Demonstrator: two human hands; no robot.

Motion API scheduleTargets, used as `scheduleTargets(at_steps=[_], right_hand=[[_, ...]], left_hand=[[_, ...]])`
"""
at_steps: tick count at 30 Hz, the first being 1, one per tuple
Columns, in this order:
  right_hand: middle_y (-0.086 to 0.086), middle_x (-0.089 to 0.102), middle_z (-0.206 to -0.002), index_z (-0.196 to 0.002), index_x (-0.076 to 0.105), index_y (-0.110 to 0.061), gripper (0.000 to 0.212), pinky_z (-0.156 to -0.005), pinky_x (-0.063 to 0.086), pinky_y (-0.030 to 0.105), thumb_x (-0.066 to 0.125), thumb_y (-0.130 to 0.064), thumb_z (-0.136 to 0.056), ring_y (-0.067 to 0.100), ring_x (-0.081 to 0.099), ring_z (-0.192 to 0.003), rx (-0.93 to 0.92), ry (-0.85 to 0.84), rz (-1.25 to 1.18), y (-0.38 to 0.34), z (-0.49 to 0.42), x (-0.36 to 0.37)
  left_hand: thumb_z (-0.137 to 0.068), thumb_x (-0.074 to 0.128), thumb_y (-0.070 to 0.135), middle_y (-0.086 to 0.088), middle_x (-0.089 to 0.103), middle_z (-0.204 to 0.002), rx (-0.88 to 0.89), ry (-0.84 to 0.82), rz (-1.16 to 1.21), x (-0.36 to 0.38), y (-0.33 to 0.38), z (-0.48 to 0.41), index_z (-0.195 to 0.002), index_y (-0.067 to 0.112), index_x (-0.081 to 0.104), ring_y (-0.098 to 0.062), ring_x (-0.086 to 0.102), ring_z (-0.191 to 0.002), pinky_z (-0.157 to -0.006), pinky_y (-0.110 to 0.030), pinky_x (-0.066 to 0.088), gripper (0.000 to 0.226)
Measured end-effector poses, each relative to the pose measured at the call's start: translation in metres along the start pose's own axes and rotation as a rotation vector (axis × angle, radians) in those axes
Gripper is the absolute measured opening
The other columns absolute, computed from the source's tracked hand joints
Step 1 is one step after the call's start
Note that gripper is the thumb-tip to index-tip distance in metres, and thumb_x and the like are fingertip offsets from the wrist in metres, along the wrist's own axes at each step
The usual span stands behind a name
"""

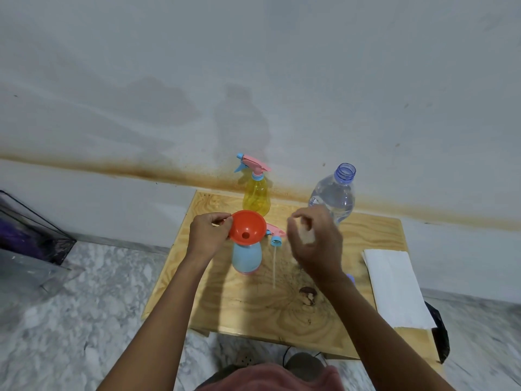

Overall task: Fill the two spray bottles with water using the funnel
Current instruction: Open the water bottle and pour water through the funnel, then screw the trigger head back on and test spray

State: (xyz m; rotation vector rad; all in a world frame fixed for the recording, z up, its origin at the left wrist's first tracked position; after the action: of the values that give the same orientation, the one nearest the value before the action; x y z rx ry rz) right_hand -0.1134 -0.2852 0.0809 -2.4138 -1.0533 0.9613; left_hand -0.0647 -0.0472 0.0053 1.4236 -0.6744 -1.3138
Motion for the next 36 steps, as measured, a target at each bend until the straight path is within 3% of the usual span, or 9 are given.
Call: scheduleTargets(at_steps=[2,5,7,10,15,19,25,30,36], right_hand=[[-0.010,0.054,-0.089,-0.104,0.064,-0.020,0.022,-0.056,0.045,0.025,0.063,-0.038,-0.091,0.002,0.047,-0.071,0.189,-0.234,0.010,0.005,0.009,0.027],[-0.006,0.057,-0.097,-0.125,0.056,-0.022,0.044,-0.074,0.053,0.033,0.066,-0.047,-0.091,0.011,0.061,-0.084,0.720,-0.493,-0.121,0.029,0.022,0.060],[-0.002,0.065,-0.090,-0.118,0.057,-0.022,0.036,-0.078,0.052,0.034,0.065,-0.045,-0.092,0.016,0.065,-0.086,0.893,-0.574,-0.206,0.037,0.026,0.072],[0.003,0.073,-0.087,-0.099,0.066,-0.018,0.013,-0.070,0.054,0.030,0.064,-0.029,-0.092,0.017,0.069,-0.076,0.877,-0.597,-0.201,0.038,0.024,0.079],[0.002,0.072,-0.074,-0.096,0.069,-0.011,0.010,-0.047,0.044,0.012,0.060,-0.016,-0.094,0.000,0.063,-0.049,0.869,-0.577,-0.228,0.038,0.018,0.079],[-0.001,0.072,-0.071,-0.095,0.067,-0.015,0.006,-0.051,0.047,0.015,0.061,-0.015,-0.095,-0.001,0.063,-0.051,0.830,-0.597,-0.243,0.036,0.016,0.080],[-0.007,0.071,-0.070,-0.096,0.067,-0.018,0.005,-0.058,0.053,0.020,0.062,-0.016,-0.096,0.002,0.067,-0.057,0.757,-0.604,-0.233,0.034,0.015,0.073],[-0.001,0.072,-0.082,-0.096,0.067,-0.016,0.002,-0.062,0.061,0.028,0.065,-0.015,-0.095,0.014,0.072,-0.068,0.654,-0.515,-0.276,0.033,0.008,0.053],[-0.009,0.066,-0.081,-0.086,0.064,-0.016,0.013,-0.064,0.057,0.021,0.075,-0.009,-0.085,0.008,0.067,-0.075,0.449,-0.450,-0.101,0.058,0.039,0.013]], left_hand=[[-0.090,0.069,0.014,-0.002,0.072,-0.092,-0.006,-0.002,0.016,0.000,-0.002,0.000,-0.102,0.008,0.077,-0.020,0.071,-0.089,-0.078,-0.043,0.062,0.016],[-0.090,0.069,0.015,-0.003,0.071,-0.095,-0.003,-0.016,0.033,0.001,-0.002,0.003,-0.105,0.008,0.076,-0.016,0.071,-0.085,-0.077,-0.041,0.063,0.017],[-0.091,0.070,0.016,-0.005,0.071,-0.101,-0.009,-0.034,0.076,0.001,-0.002,0.005,-0.108,0.008,0.076,-0.015,0.072,-0.083,-0.075,-0.038,0.063,0.020],[-0.094,0.066,0.021,-0.001,0.071,-0.102,-0.028,-0.041,0.191,-0.001,-0.004,0.010,-0.111,0.011,0.073,-0.014,0.073,-0.080,-0.072,-0.031,0.063,0.021],[-0.102,0.051,0.014,-0.002,0.069,-0.109,-0.085,-0.108,0.178,0.002,-0.027,0.011,-0.125,0.020,0.066,-0.016,0.071,-0.091,-0.076,-0.024,0.058,0.028],[-0.093,0.062,0.000,0.013,0.065,-0.107,0.046,-0.313,0.043,0.022,-0.030,0.023,-0.109,0.021,0.066,0.011,0.062,-0.087,-0.075,-0.013,0.048,0.027],[-0.080,0.080,0.014,0.001,0.067,-0.116,0.130,-0.328,-0.104,0.039,-0.046,0.020,-0.117,0.019,0.067,-0.013,0.060,-0.107,-0.083,-0.021,0.046,0.040],[-0.080,0.080,0.026,0.004,0.067,-0.116,0.056,-0.316,-0.102,0.040,-0.058,0.014,-0.118,0.018,0.066,-0.017,0.061,-0.109,-0.084,-0.034,0.054,0.041],[-0.083,0.079,0.027,0.006,0.063,-0.127,0.053,-0.325,-0.065,0.041,-0.056,0.015,-0.123,0.029,0.061,-0.018,0.058,-0.113,-0.089,-0.032,0.052,0.044]])
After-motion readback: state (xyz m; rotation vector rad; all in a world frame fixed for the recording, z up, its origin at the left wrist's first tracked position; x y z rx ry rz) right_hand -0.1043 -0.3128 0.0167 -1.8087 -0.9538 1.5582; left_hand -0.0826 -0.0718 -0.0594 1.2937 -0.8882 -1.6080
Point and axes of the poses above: each hand's wrist, its own z-axis away from the middle knuckle, its own x-axis out of the palm, y = z × x, the point moved 5 cm from there along -z, towards the middle knuckle
